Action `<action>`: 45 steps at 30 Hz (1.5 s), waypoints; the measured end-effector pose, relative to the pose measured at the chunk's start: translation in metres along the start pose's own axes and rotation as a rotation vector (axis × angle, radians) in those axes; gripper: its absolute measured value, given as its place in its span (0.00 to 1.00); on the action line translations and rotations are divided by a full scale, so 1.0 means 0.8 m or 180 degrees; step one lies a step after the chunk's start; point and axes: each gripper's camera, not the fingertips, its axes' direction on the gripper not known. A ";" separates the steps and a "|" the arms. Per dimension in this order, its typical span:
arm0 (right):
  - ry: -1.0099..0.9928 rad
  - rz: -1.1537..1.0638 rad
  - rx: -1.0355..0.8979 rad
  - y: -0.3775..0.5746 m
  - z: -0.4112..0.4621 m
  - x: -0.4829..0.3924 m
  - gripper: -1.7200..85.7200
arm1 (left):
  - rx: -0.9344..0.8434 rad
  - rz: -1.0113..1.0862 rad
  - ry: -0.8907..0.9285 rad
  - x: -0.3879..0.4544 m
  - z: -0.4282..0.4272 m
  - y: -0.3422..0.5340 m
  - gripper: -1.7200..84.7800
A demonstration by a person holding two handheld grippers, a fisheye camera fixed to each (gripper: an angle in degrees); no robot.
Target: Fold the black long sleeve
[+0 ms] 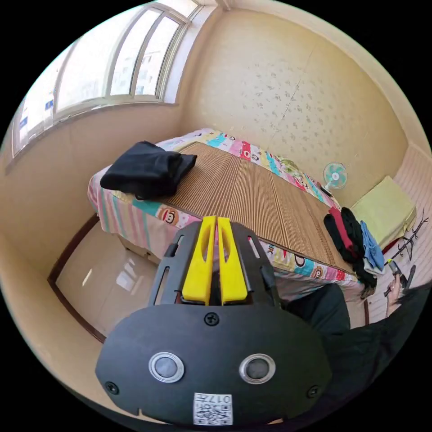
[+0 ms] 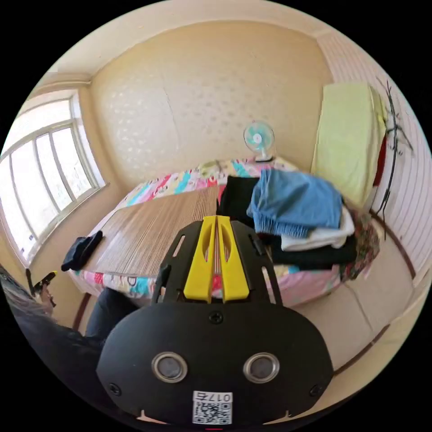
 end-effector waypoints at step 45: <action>-0.0418 -0.0461 0.0233 0.092 -0.096 0.021 0.02 | -0.0879 -0.0483 0.1462 0.088 0.110 -0.004 0.15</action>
